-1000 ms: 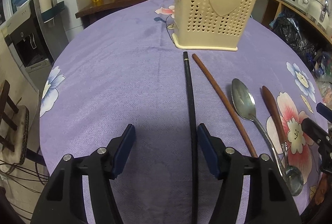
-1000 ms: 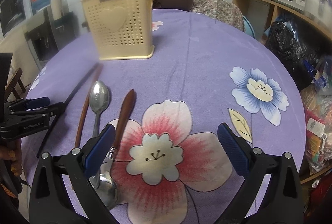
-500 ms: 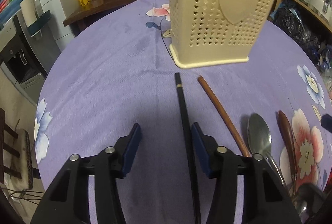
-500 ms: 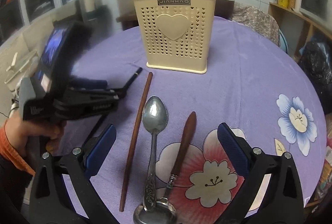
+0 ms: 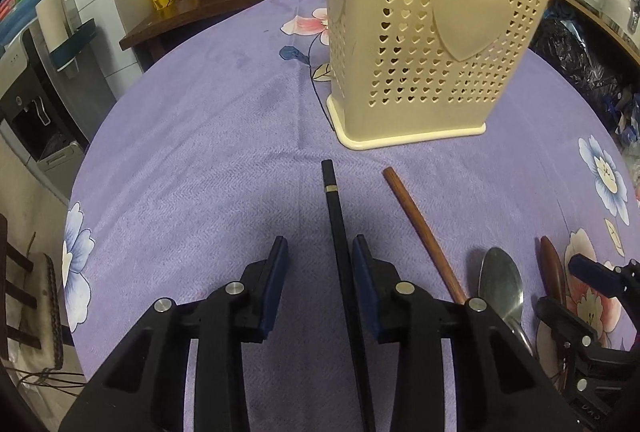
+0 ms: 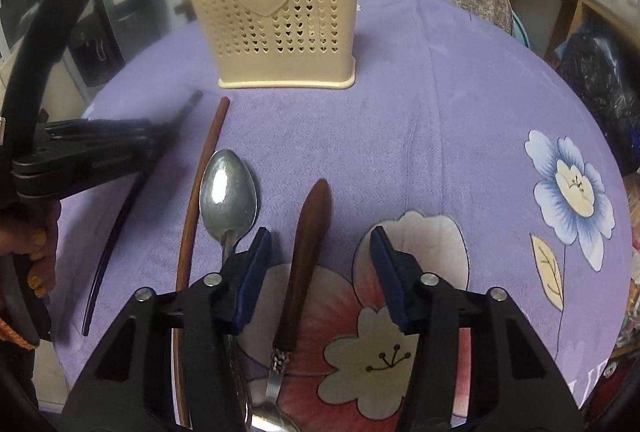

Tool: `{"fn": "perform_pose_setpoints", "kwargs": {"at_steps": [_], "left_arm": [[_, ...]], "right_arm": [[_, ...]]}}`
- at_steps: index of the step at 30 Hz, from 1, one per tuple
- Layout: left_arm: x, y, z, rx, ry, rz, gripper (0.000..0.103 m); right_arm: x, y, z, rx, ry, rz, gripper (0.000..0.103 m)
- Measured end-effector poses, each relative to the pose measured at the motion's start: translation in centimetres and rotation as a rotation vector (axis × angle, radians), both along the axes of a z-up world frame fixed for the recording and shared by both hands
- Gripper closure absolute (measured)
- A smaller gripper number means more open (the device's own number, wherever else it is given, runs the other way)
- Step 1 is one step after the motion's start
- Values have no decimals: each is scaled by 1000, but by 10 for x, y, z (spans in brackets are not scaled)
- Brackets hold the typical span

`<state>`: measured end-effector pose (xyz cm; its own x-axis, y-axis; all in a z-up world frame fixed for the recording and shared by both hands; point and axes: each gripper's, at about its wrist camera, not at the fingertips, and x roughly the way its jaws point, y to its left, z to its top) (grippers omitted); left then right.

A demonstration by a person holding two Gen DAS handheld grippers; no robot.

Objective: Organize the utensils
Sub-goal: 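Close the left tool on the black chopstick while the right closes on the wooden-handled spoon, then carry the black chopstick and wooden-handled spoon with both tools into the beige holder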

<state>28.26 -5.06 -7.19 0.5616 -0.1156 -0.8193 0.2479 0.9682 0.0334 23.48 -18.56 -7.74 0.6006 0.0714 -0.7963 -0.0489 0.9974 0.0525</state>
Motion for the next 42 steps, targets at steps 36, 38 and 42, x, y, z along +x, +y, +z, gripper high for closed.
{"fn": "perform_pose_setpoints", "kwargs": {"at_steps": [36,38,42], "left_arm": [[-106,45,119,-309,-354,-43,94],[-108,43,120,-301,-368,-39,94],[-109,41,119,-297,-369,-41,94]], "right_arm": [[-85,-93,112,221,-311,-11,87],[-85,-92,113,217,-314,-5,87],[-83,-89,115,220,-316,10,87]]}}
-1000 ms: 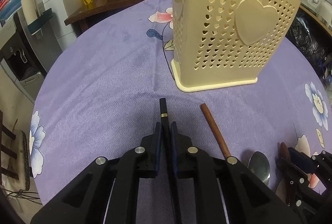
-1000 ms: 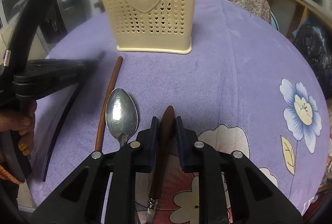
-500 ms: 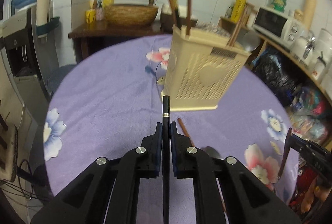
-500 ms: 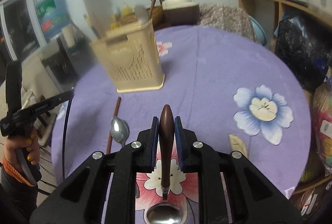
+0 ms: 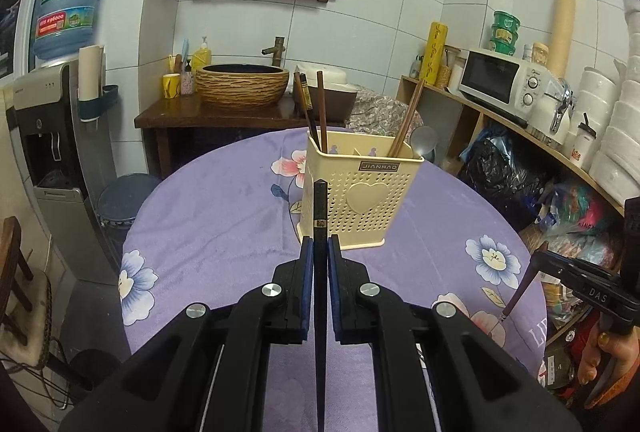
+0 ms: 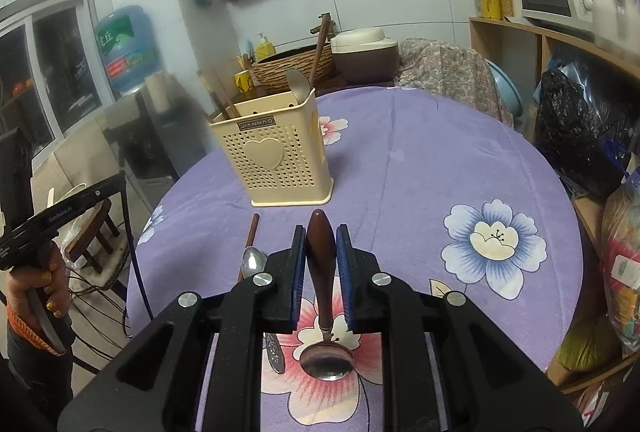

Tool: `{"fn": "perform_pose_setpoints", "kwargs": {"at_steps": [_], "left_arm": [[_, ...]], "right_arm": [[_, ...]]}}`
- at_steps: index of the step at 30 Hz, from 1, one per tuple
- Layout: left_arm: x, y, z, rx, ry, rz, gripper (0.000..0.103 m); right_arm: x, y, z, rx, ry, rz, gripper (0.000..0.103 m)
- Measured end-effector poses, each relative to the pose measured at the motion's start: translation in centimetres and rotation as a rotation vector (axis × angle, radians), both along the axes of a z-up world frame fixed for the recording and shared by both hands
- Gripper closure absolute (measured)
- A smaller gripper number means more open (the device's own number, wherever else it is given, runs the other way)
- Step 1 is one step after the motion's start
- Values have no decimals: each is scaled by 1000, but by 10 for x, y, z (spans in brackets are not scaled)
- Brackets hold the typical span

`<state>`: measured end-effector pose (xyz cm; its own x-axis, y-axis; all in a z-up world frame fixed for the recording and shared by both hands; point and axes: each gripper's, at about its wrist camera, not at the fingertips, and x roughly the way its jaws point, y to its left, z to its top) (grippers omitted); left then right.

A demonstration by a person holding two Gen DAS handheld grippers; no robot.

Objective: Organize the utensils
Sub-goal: 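Carry the black chopstick and wooden-handled spoon with both tools into the beige holder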

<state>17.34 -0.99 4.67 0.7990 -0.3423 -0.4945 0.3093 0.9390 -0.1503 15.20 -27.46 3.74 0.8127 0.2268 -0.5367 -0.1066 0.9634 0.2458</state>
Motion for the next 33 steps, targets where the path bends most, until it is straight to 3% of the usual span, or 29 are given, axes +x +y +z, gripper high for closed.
{"fn": "perform_pose_setpoints", "kwargs": {"at_steps": [8,14,19,27,30,33], "left_arm": [[-1,5,13,-19,-19,-18,94],[11,2,37,-37,-47,-33,94],[30,-5,80,-74,-79,-65,94],[66,-31,160,-110,-170,-51,94],[80,-42,175,-82,-222,5,95],[97,-54,172,-52,-240,48,94]], "right_arm": [[6,8,19,-15,-39,38,87],[34,25,53,-64,-87,92,87],[67,32,100,-57,-122,138,87],[125,52,188,-94,-231,123,87],[150,55,204,-90,-248,98,87],[171,57,199,-81,-256,79,87]]}}
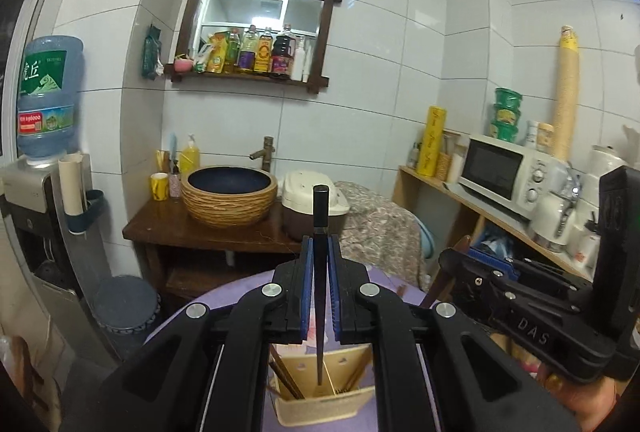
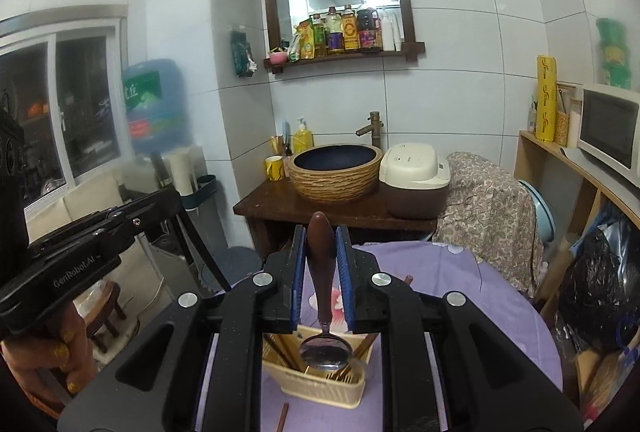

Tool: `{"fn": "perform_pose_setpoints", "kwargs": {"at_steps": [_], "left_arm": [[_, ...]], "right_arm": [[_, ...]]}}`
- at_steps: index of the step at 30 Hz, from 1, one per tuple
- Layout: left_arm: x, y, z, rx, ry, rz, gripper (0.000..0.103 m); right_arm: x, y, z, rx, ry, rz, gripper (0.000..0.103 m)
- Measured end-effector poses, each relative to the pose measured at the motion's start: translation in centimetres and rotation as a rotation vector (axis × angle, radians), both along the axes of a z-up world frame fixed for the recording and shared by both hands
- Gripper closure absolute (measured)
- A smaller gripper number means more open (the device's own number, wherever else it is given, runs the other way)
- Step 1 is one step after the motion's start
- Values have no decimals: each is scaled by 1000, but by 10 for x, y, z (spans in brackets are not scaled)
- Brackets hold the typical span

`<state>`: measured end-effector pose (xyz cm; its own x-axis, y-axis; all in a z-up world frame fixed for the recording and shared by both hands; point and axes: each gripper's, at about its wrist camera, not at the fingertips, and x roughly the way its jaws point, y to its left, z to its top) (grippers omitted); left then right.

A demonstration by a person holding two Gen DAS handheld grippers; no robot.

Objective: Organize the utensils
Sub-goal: 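Carry the black chopstick and wooden-handled spoon with both tools into the beige holder, then open both tools and withdraw them from the holder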

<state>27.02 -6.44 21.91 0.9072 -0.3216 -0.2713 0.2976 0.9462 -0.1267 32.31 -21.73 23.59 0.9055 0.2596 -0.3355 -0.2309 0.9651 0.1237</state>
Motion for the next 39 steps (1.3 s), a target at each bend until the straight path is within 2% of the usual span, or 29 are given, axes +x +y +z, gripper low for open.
{"fn": "perform_pose_setpoints", "kwargs": {"at_steps": [4,7,11,14,19,27,30,31,32,33,34,35,37,39], "left_arm": [[18,-11,-28,40,17,32,94],[28,-14,-56,61,64,38,94],[30,-14,-92,111,119,31,94],[34,-14,-108,146,154,20,94],[39,-18,-124,208,197,8,94],[33,-11,-120,193,195,-3,94],[20,-8,-116,175,176,-13,93],[13,-5,-113,165,163,-17,90],[8,-4,-112,160,152,-18,81],[-1,0,-111,156,132,-13,64],[-11,4,-110,150,108,-6,58],[-18,6,-110,147,94,0,50],[-38,14,-113,150,68,10,46],[-51,21,-119,150,59,28,33]], "right_arm": [[27,3,-39,-1,46,-14,87],[38,5,-72,-17,86,-10,87],[43,5,-105,-33,136,-1,87],[42,7,-122,-61,156,2,87],[44,8,-132,-100,177,4,87],[40,6,-136,-120,169,2,86],[31,4,-133,-123,148,-6,79],[25,2,-132,-118,137,-13,69],[20,0,-131,-114,126,-17,57],[13,-1,-129,-110,109,-20,52],[6,-3,-128,-108,92,-24,45],[-4,-5,-127,-109,77,-31,42],[-20,-6,-126,-113,65,-40,36],[-39,-8,-129,-110,49,-42,28]]}}
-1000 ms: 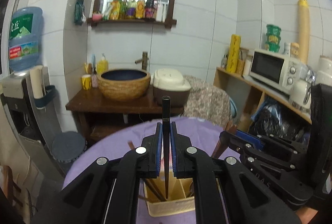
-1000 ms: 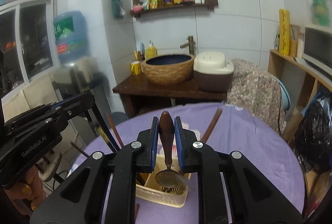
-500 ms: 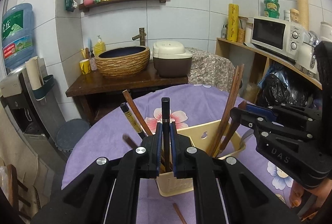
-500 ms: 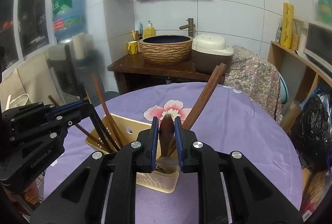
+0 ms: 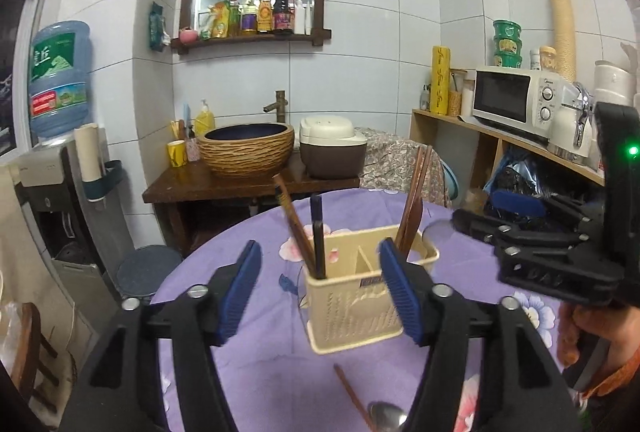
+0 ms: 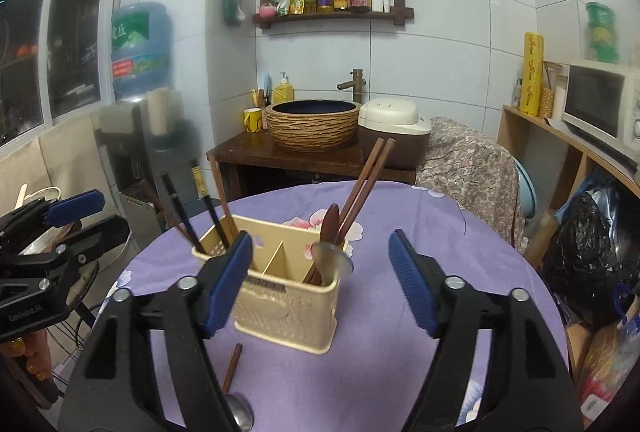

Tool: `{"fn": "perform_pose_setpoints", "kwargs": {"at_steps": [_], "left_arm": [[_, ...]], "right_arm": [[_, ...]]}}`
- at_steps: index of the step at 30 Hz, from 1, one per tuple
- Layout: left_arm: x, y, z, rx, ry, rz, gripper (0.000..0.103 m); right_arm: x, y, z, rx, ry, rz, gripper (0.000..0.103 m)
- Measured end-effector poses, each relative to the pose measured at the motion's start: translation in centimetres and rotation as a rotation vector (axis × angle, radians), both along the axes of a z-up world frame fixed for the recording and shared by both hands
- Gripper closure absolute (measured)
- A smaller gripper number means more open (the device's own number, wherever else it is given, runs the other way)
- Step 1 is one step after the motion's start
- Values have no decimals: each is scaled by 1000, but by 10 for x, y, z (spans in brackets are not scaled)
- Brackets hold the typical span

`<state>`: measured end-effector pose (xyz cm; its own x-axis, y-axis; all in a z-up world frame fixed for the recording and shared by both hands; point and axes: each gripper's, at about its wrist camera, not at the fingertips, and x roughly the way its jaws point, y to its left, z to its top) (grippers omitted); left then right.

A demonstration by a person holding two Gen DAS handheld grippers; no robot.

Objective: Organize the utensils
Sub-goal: 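Open both tools and withdraw them from the holder, then grasp the metal spoon by its handle with the right tool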

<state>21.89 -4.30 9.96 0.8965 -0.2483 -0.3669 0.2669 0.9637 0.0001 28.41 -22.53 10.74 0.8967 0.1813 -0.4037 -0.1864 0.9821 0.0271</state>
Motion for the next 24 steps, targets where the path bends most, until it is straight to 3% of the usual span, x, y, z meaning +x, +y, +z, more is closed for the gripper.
{"fn": "perform_pose_setpoints", "kwargs": {"at_steps": [6,10,13,15,17,24], "left_arm": [[-25,28,-50,32,63,94,17],[-28,44,-99,64,202,143,17],[-38,57,-123,76,247,190,17],[-45,65,-132,80,264,212,17],[-51,71,-135,69,273,220,17],[-57,67,-141,51,295,200,17]], "right_arm": [[-43,7,-32,-36,49,13,22],[-56,22,-82,-80,181,40,22],[-65,35,-122,-127,279,68,23],[-72,43,-146,-146,348,90,33],[-79,48,-161,-145,398,115,53],[-89,57,-184,-133,449,133,73]]}}
